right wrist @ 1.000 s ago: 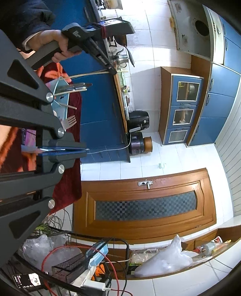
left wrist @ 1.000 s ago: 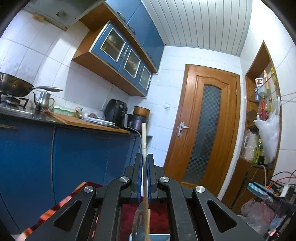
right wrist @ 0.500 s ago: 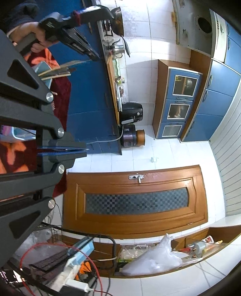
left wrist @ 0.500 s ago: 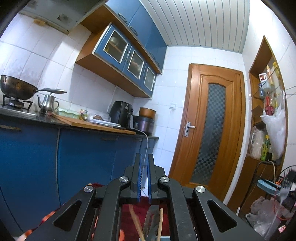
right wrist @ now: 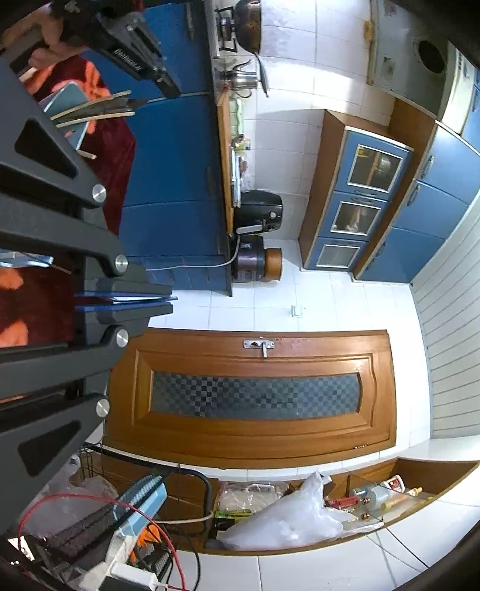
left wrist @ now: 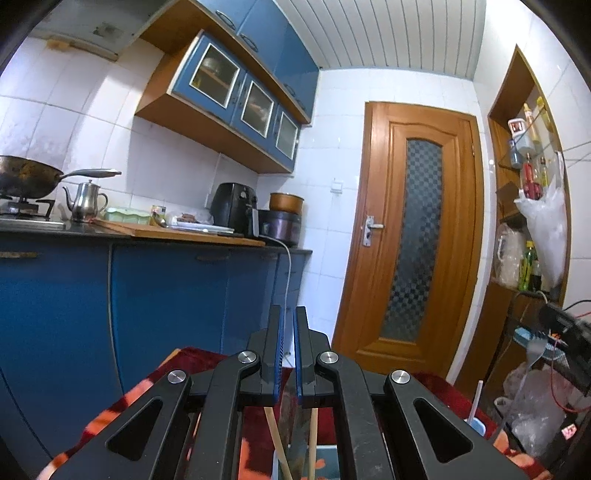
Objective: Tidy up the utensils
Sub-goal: 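Open the left tool over the box while the right tool releases the fork into it, then move both open tools back down to the last silver forks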
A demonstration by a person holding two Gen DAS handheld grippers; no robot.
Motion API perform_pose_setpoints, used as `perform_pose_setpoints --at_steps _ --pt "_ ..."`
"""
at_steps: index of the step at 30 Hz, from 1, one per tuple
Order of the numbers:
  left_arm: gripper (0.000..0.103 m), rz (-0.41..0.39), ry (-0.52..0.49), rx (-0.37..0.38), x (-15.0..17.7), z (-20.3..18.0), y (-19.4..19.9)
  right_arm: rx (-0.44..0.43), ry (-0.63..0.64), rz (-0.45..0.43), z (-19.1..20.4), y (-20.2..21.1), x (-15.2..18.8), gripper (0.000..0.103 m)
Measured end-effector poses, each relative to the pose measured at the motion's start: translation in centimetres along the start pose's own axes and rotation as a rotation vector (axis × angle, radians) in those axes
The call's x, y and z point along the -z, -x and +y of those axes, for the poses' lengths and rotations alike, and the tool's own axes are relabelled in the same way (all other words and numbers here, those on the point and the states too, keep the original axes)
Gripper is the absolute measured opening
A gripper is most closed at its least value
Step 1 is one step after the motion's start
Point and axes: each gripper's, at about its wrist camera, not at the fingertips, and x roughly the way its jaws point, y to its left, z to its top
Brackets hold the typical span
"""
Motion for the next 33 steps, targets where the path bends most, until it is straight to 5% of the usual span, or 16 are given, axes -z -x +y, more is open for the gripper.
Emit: perform_pose_setpoints --at_steps 6,11,22,33 --pt "0.013 0.066 -0.006 0.020 -0.2 -0.1 0.5 -0.087 -0.002 0.078 0.7 -0.7 1.7 0.006" --pt "0.014 0.118 -0.001 0.041 -0.3 -0.1 1.3 -0.122 -0.015 0.102 1.0 0.1 2.0 0.036" --pt "0.045 0.243 -0.038 0.020 -0.2 -0.1 4.5 -0.147 -0.033 0.115 1.2 3.8 1.5 0.044" --pt "0.050 0.405 -0.058 0.012 1.6 -0.2 8.0 -0.174 -0.064 0.218 1.6 7.1 3.0 0.051"
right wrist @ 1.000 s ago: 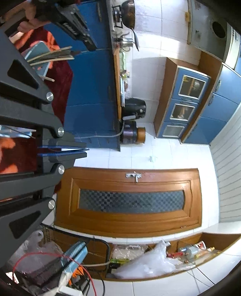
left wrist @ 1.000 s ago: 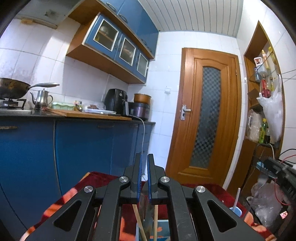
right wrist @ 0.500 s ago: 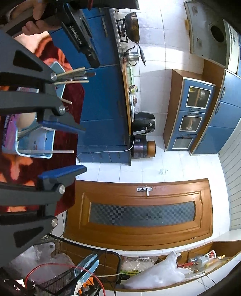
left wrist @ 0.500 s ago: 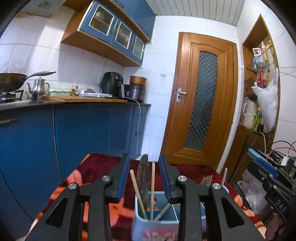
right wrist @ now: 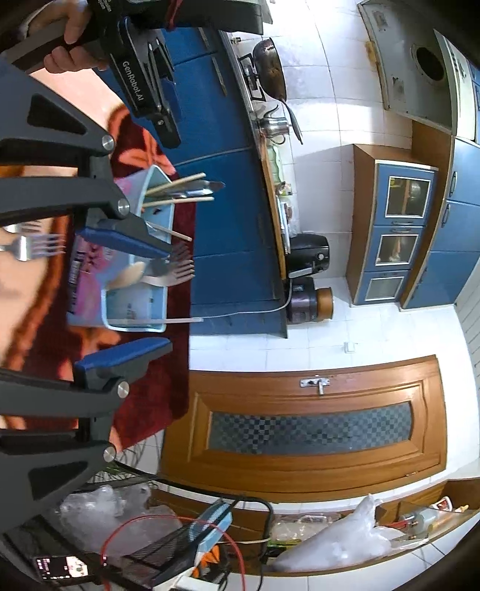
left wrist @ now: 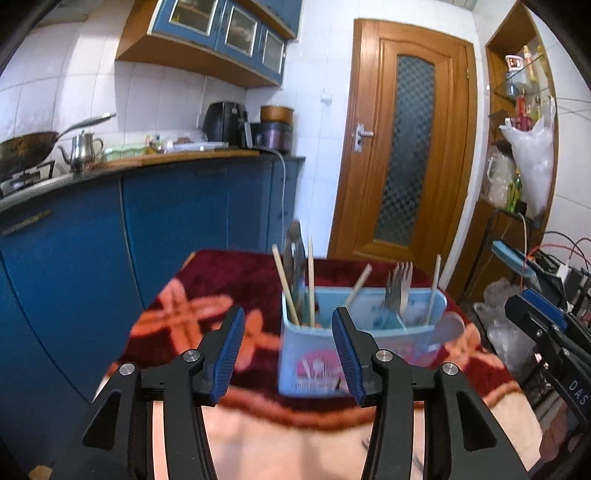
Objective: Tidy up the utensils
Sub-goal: 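Move both open tools back down to the last silver forks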
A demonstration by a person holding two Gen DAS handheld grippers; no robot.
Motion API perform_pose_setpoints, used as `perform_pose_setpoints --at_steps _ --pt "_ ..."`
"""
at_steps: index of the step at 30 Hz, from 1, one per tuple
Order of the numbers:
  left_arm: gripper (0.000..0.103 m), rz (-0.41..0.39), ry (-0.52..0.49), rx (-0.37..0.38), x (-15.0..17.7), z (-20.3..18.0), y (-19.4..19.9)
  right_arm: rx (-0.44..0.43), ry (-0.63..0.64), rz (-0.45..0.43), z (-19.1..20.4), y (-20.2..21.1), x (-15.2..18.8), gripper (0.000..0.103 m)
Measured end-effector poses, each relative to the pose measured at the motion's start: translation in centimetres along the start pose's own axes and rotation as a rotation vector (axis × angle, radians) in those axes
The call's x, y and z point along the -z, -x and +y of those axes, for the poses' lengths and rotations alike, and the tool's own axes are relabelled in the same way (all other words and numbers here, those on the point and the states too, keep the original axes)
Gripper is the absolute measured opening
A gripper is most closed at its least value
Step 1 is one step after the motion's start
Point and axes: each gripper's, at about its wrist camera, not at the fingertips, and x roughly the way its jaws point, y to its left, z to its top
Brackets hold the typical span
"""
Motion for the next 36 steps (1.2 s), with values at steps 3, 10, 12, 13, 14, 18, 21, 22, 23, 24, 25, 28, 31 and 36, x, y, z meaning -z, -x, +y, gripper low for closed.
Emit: perform_pose_setpoints --at_steps 3,10,12,13,14,18,21,22,23,24,25,28,31,36 --pt "0.050 0.041 0.006 0.012 1.0 -0.1 0.0 -0.005 -0.012 0.026 0.0 0.3 0.8 0.056" --pt "0.050 0.132 0.010 0.017 3.2 -0.5 -0.3 -0.008 -0.030 0.095 0.0 0.5 2.9 0.064" --pt "0.051 0.167 0.017 0.027 4.0 -0.7 -0.6 -0.009 -0.047 0.124 -0.3 0.4 3.7 0.065" --pt "0.051 0.183 0.020 0.033 4.4 -0.8 -0.7 -0.009 -0.053 0.134 -0.4 0.4 3.9 0.065" --pt "0.051 0.200 0.021 0.037 4.7 -0.9 -0.9 -0.010 -0.060 0.147 -0.5 0.3 4.3 0.067" --pt "0.051 0.263 0.033 0.051 5.9 -1.2 -1.5 -0.005 -0.058 0.176 -0.8 0.3 5.4 0.069" --pt "0.051 0.298 0.045 0.068 6.6 -1.5 -1.9 0.000 -0.063 0.201 -1.2 0.2 6.1 0.070" --pt "0.051 0.306 0.048 0.072 6.7 -1.6 -2.0 0.002 -0.067 0.207 -1.3 0.2 6.2 0.071" --pt "0.051 0.316 0.049 0.074 6.9 -1.7 -2.1 0.004 -0.072 0.213 -1.5 0.2 6.5 0.072" --pt "0.051 0.324 0.044 0.072 7.2 -2.0 -2.2 0.004 -0.079 0.220 -1.7 0.2 6.6 0.072" --pt "0.050 0.331 0.038 0.070 7.3 -2.2 -2.4 0.005 -0.083 0.224 -1.8 0.2 6.8 0.072" --pt "0.051 0.353 0.029 0.075 7.8 -2.9 -2.7 0.004 -0.097 0.238 -2.3 0.2 7.1 0.074" --pt "0.051 0.376 0.021 0.086 8.2 -3.5 -3.0 0.005 -0.106 0.247 -2.8 0.2 7.5 0.078" --pt "0.050 0.410 0.023 0.125 8.8 -4.5 -3.4 0.000 -0.128 0.249 -3.7 0.5 7.9 0.078"
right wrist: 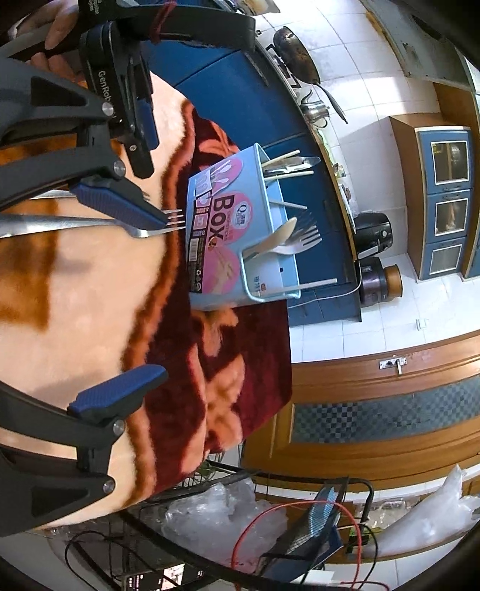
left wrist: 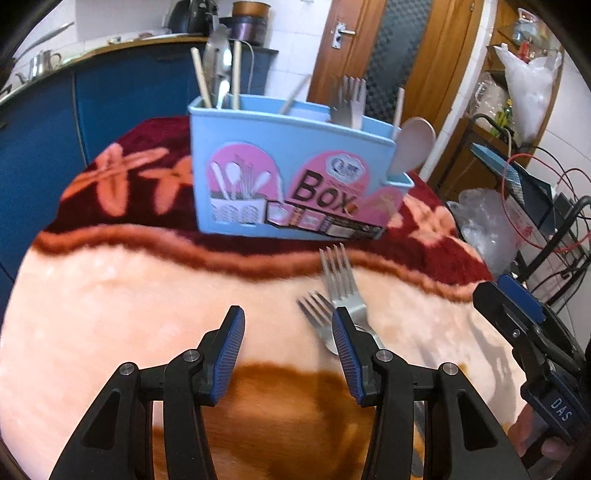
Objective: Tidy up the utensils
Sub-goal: 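Move both open tools back down to the last silver forks, then grasp a silver fork with the left tool while the right tool grasps another fork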
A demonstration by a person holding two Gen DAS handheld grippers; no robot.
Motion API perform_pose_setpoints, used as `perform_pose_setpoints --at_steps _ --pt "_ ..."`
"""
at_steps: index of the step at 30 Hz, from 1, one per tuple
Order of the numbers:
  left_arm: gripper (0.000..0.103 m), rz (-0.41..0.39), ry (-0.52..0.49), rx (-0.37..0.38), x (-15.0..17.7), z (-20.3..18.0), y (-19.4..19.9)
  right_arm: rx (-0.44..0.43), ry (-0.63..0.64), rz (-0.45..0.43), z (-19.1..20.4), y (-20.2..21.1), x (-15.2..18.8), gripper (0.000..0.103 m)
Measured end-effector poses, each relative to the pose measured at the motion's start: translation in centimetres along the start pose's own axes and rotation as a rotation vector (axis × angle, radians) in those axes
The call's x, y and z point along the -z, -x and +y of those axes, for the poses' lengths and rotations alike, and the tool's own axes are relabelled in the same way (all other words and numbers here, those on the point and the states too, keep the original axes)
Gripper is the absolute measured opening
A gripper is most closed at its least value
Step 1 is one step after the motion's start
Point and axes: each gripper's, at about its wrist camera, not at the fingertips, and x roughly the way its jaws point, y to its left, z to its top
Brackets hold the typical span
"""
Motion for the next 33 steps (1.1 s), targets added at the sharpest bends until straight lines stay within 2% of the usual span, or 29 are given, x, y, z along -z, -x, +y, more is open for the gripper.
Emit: perform_pose_setpoints --at_steps 5,10,14,17,25,33 --pt "0.050 0.041 -0.006 0.032 0.4 -0.9 -0.9 -0.005 -0.024 0.004 -0.8 0.1 0.3 0.078" --pt "0.036 0.080 -0.005 0.071 0.7 -1.5 -1.7 -0.017 -0.040 0.003 -1.3 0.2 0.5 0.078" --pt "0.035 0.094 0.008 0.088 0.6 -1.7 -2.1 -0.026 -0.049 0.001 -1.6 0.2 0.5 0.078" --pt "0.029 0.107 0.028 0.110 0.4 -1.7 -2.4 -0.032 -0.059 0.002 -1.8 0.2 0.5 0.078" --pt "0.010 0.121 0.131 0.213 0.0 -0.4 -3.5 -0.033 -0.064 0.007 -2.0 0.0 0.8 0.078" --pt "0.006 0.094 0.159 0.250 0.2 0.1 -2.9 -0.031 -0.049 0.018 -1.7 -0.2 0.9 0.078"
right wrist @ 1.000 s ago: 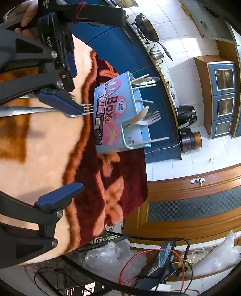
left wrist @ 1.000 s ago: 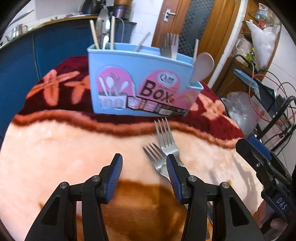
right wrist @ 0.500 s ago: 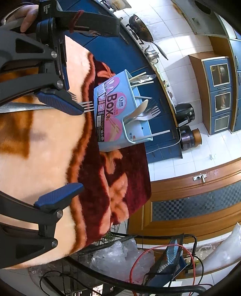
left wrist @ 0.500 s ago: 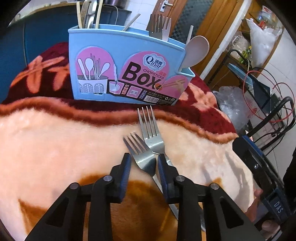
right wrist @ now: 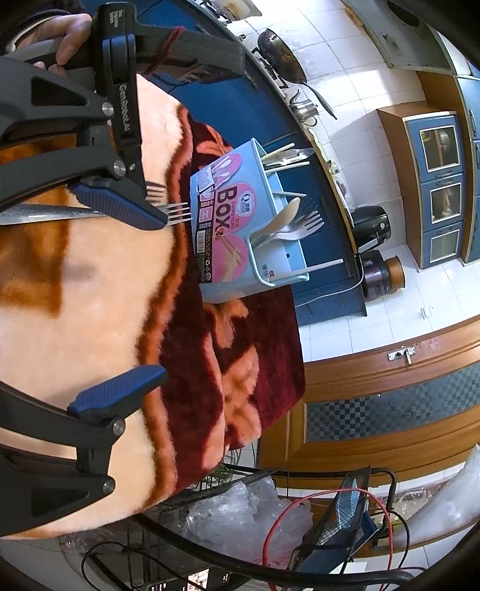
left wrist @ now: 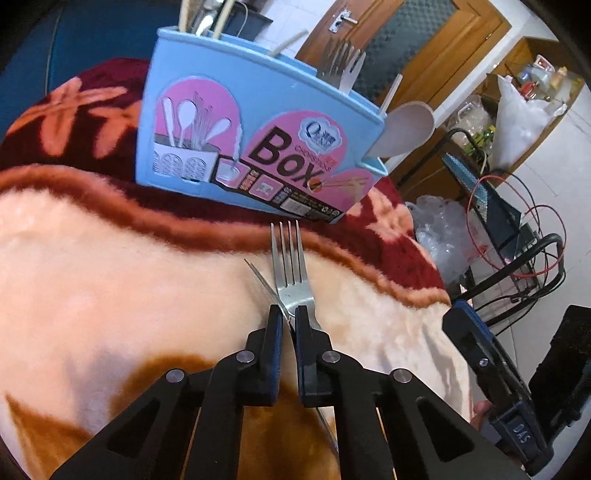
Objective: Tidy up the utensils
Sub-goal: 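Grasp a silver fork with the left tool while the right tool grasps another fork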
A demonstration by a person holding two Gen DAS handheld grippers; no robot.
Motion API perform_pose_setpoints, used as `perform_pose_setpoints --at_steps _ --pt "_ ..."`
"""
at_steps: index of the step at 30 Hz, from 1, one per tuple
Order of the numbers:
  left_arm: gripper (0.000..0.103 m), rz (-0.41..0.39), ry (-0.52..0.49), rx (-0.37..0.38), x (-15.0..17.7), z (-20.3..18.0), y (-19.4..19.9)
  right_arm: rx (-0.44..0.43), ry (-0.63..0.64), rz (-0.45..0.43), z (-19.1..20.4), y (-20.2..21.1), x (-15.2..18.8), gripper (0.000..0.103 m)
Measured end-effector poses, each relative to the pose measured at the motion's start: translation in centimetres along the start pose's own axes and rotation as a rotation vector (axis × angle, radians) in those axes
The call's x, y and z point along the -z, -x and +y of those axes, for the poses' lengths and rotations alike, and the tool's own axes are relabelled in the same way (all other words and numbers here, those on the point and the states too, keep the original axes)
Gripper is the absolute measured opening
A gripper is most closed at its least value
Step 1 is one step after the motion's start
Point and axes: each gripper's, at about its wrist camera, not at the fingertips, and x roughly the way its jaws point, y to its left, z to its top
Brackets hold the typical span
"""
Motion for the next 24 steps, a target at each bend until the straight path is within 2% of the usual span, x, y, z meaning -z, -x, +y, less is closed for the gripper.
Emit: perform_pose_setpoints --at_steps 4,13,18,24 --pt "0.004 -0.050 -0.006 -0.014 -0.2 0.6 1.8 -0.007 0.017 0.021 0.7 -0.4 0.1 0.078" --pt "0.003 -0.177 -0.104 -0.168 -1.3 1.7 5.7 -0.059 0.065 0.122 3.4 -2.4 0.1 0.078" --pt "0.002 -0.231 -0.139 -0.215 -1.8 2.6 7.6 -0.075 0.134 0.170 5.4 -3.9 -0.2 0.077" --pt "0.002 -0.259 -0.144 -0.228 -1.9 3.5 8.5 -0.087 0.216 0.226 7.6 -6.1 -0.8 0.061"
